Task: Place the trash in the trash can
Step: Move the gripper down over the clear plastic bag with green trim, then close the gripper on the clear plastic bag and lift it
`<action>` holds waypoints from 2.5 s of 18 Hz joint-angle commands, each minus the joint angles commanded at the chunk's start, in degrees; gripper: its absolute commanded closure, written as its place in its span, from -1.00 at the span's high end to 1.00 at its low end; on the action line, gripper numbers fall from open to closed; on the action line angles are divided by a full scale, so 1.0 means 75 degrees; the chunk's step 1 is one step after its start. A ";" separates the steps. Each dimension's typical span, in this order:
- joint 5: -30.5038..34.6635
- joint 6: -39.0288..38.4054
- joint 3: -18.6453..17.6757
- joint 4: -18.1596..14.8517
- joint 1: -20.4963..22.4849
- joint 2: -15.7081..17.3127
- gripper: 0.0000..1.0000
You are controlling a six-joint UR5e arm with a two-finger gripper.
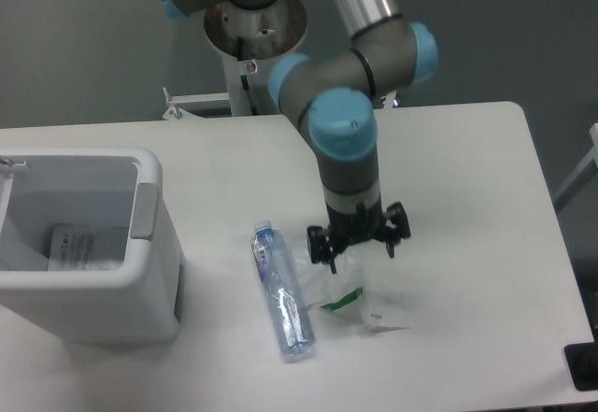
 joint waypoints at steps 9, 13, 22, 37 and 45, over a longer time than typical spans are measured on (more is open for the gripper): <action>-0.0082 0.1010 -0.0199 0.0574 0.0023 -0.0504 1.00; -0.0094 0.1127 0.0000 0.0586 0.0012 -0.0715 1.00; -0.0094 0.1268 0.0012 0.0680 -0.0023 -0.0891 0.32; -0.0935 0.1268 0.0258 0.0645 0.0303 -0.0050 -1.00; -0.3550 -0.0300 0.0550 0.0621 0.0879 0.1884 -1.00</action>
